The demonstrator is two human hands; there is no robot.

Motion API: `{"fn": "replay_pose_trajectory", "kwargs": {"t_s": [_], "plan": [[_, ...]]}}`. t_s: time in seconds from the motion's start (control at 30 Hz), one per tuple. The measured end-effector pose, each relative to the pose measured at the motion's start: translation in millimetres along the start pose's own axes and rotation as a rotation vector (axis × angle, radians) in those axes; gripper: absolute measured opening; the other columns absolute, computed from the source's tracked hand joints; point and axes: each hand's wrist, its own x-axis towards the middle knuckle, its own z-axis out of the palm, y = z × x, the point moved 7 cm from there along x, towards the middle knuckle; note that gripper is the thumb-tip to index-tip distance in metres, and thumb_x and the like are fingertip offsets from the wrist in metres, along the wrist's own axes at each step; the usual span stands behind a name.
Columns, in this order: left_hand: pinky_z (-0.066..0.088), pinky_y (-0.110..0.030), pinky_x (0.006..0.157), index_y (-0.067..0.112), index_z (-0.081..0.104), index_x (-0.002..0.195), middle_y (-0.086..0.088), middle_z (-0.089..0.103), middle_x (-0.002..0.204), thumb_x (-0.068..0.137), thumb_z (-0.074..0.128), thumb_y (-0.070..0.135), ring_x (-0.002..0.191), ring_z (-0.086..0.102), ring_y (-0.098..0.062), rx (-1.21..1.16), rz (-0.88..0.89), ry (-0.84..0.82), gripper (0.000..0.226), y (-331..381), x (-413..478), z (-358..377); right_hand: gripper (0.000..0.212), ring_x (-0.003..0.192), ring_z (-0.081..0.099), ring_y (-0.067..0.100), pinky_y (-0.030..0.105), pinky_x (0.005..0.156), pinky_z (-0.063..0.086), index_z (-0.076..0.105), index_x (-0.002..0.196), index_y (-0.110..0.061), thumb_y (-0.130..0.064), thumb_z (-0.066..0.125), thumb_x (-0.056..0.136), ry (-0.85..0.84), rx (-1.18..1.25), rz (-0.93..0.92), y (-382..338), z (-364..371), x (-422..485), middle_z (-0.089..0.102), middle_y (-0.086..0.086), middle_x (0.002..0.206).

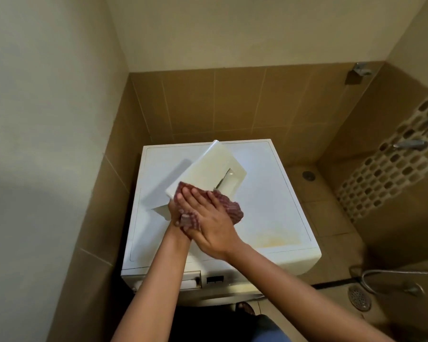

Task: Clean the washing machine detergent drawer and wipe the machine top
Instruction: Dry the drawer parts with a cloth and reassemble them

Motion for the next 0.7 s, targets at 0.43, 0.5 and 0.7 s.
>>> {"fn": "replay_pose_trajectory", "kwargs": {"t_s": [0.43,0.5,0.7], "plan": [[0.045,-0.039,0.075,0.019,0.067,0.096,-0.011,0.063,0.095,0.081,0.054,0.041,0.079,0.059,-0.032,0.273,-0.146,0.004,0.030,25,19,1,0.058,0.147,0.009,0.007,0.044,0.117,0.024,0.015,0.153,-0.028,-0.048,0.028,0.100,0.242,0.173,0.336,113,-42,53,0.010,-0.010,0.160],[0.045,-0.038,0.073,0.021,0.068,0.090,-0.008,0.065,0.090,0.075,0.058,0.039,0.078,0.059,-0.031,0.246,-0.116,0.003,0.027,27,23,0,0.060,0.145,0.017,0.006,0.046,0.113,0.031,0.013,0.151,-0.036,-0.056,0.030,0.097,0.263,0.304,0.513,129,-29,47,0.011,-0.016,0.159],[0.052,-0.038,0.076,0.019,0.064,0.095,-0.006,0.069,0.083,0.096,0.037,0.037,0.078,0.065,-0.031,0.081,-0.006,0.017,0.032,37,35,16,0.048,0.098,0.059,0.011,0.022,0.076,0.045,0.033,0.143,-0.034,-0.050,0.037,0.098,0.201,0.745,0.843,83,13,8,0.059,-0.015,0.112]]}}
